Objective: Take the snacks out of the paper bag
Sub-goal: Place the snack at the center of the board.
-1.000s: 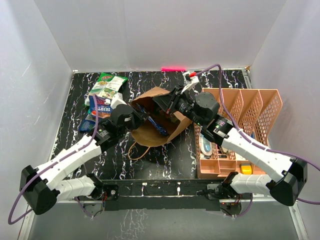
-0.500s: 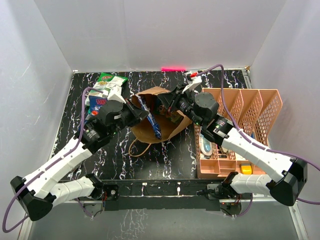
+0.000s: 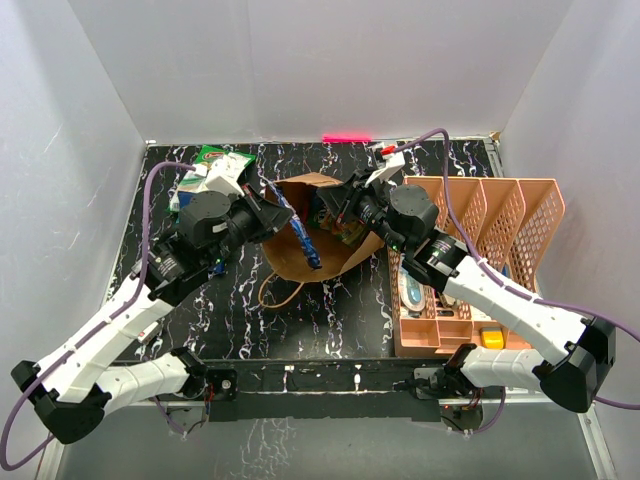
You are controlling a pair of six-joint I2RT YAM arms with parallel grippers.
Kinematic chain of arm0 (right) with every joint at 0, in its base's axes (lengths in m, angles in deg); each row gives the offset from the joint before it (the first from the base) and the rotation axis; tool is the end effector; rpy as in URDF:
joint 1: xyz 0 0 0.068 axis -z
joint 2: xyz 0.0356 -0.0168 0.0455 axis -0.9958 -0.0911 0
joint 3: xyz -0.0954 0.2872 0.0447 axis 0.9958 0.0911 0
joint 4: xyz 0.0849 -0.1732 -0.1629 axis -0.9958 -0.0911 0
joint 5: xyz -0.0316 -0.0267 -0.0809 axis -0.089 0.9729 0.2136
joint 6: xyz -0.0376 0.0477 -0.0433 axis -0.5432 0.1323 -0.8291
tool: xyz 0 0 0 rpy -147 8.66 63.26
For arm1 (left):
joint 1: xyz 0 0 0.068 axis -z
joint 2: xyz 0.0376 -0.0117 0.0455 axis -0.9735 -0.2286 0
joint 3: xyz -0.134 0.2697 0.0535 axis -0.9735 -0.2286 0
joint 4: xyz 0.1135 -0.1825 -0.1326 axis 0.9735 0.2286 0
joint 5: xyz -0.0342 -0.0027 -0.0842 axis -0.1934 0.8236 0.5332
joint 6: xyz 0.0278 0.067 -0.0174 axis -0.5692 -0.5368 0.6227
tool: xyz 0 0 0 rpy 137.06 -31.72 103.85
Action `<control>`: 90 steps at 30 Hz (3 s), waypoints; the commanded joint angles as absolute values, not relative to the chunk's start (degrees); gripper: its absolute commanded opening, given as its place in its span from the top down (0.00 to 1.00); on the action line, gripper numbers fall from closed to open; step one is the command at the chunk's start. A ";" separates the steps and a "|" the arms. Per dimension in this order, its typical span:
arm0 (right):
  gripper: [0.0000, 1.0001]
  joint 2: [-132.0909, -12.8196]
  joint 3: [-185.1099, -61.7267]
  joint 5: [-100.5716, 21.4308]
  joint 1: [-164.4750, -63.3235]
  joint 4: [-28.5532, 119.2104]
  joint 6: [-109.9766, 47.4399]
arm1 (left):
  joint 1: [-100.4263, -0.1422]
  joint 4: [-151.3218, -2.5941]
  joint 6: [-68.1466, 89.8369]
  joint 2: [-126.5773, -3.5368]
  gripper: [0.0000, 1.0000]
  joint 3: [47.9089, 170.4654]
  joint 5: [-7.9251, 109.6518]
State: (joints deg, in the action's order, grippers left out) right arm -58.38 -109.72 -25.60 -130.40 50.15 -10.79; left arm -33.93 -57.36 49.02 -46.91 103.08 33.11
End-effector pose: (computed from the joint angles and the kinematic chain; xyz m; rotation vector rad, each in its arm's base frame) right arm 0.2004 0.1950 0.4248 -0.1750 1.6507 0.8969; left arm 0.1657 -0.1397 0.4389 -0.2408 1.8221 -1.0331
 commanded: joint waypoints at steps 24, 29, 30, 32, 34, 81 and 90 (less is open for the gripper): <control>0.92 -61.46 -112.41 -25.63 -129.77 50.85 -10.58 | -34.33 -46.94 32.14 -45.62 1.00 125.49 26.77; 0.92 -61.38 -112.21 -25.46 -129.60 50.76 -10.40 | -34.34 -45.54 30.56 -44.94 1.00 128.26 25.27; 0.92 -61.38 -112.21 -25.40 -129.55 50.76 -10.40 | -34.33 -45.11 30.17 -45.00 1.00 129.01 25.01; 0.92 -61.38 -112.13 -25.34 -129.49 50.76 -10.39 | -34.29 -44.34 29.59 -45.21 1.00 130.48 24.64; 0.92 -61.34 -112.07 -25.20 -129.39 50.76 -10.40 | -34.36 -43.78 29.15 -45.28 1.00 131.71 24.50; 0.92 -60.89 -112.12 -18.13 -123.59 46.89 -29.06 | -52.48 -32.55 25.62 -67.67 1.00 136.61 11.97; 0.92 -60.76 -111.92 -18.48 -122.96 46.89 -29.03 | -58.34 -37.89 25.69 -71.98 1.00 134.44 19.25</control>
